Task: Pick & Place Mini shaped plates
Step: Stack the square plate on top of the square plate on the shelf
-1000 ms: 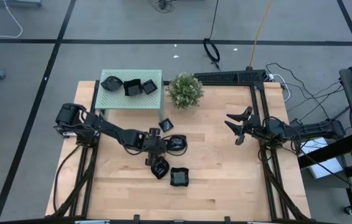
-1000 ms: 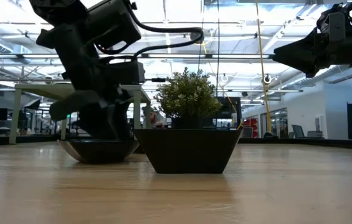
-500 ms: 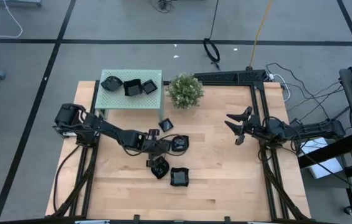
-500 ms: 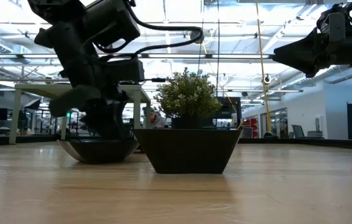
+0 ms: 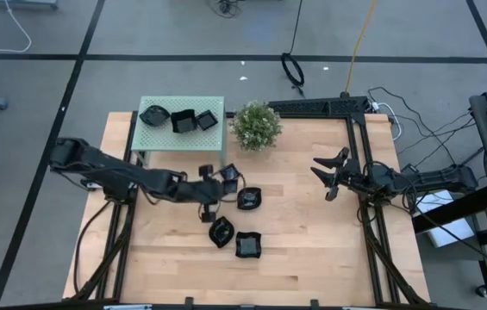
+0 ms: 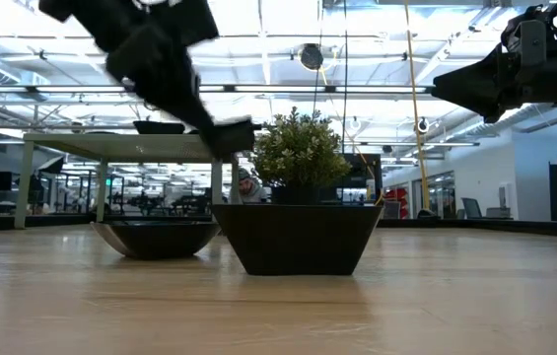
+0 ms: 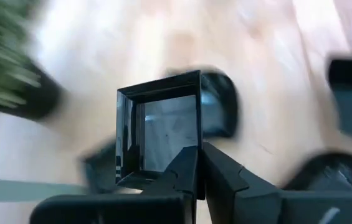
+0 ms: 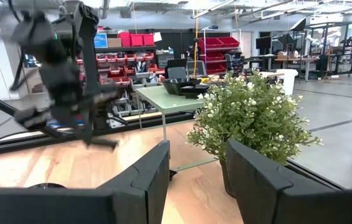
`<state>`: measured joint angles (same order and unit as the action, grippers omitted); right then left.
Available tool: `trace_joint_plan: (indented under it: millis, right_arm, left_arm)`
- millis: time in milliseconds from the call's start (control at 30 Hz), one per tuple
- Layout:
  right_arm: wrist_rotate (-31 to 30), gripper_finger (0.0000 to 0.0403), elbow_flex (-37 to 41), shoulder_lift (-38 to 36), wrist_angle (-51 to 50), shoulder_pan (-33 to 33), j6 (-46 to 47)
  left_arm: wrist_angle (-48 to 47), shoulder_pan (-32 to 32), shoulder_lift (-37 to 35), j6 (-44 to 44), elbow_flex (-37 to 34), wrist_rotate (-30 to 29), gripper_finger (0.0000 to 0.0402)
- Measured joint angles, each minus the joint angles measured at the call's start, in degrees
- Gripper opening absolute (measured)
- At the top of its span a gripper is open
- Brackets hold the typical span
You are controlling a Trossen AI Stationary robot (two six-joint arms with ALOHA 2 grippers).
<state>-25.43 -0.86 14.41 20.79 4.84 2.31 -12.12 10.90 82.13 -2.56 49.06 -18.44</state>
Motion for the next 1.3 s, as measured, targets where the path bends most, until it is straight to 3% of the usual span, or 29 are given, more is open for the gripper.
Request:
trace_joint_plan:
  millis: [200, 400, 667, 833, 1000, 1300]
  right_arm:
    - [0.00, 0.0144, 0.00, 0.00, -0.02, 0.00, 0.00]
    - [0.00, 0.0144, 0.00, 0.02, 0.05, 0.00, 0.00]
    - [0.01, 0.0144, 0.00, 0.02, 0.09, 0.01, -0.02]
    - [0.00, 0.0144, 0.00, 0.02, 0.11, 0.02, 0.00]
    - [0.02, 0.0144, 0.00, 0.02, 0.02, 0.01, -0.01]
    - [0.01, 0.0144, 0.00, 0.02, -0.02, 0.00, 0.00]
  left_arm:
    - [5.39, -1.75, -9.13, 6.26, 0.04, -14.16, 0.0007]
    - [9.27, -9.78, -15.20, 10.17, 0.13, -21.30, 0.0015]
    - [9.34, -24.06, -15.46, 10.04, 0.11, -20.63, 0.0017]
    - [9.30, -29.40, -13.14, 7.89, 0.32, -16.33, 0.0007]
    - [8.74, -32.04, -10.01, 7.22, 3.30, -12.66, 0.0016]
    - [-7.49, -32.79, -3.59, 5.59, 12.81, -12.35, 0.0006]
